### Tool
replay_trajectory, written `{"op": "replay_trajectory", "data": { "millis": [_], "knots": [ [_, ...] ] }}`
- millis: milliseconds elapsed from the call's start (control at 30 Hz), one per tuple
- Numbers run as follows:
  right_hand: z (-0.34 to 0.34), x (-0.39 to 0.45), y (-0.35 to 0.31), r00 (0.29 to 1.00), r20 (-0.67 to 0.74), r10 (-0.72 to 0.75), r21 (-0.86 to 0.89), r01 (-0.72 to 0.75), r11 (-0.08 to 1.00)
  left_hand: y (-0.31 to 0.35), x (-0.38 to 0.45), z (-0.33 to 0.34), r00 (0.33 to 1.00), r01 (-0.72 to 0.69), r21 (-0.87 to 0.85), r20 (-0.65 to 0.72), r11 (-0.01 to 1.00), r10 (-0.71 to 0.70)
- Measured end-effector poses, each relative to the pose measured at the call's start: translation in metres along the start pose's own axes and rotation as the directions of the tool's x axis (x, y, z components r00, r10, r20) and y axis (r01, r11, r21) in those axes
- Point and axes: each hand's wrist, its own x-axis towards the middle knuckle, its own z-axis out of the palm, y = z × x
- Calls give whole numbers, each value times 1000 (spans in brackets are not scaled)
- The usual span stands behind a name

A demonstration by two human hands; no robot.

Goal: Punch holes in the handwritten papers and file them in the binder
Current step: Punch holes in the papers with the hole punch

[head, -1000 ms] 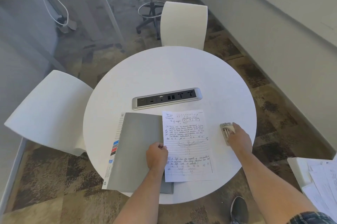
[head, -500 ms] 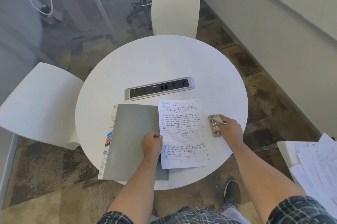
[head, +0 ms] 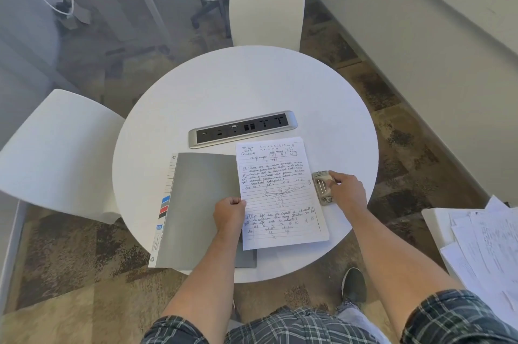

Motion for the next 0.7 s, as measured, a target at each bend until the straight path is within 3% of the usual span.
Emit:
{"op": "replay_trajectory", "data": {
  "millis": [700],
  "knots": [
    [9, -17, -4, 1000, -22, -15, 9, 15, 1000, 4, -14, 17, 1000, 14, -4, 14, 1000, -14]
  ]
}}
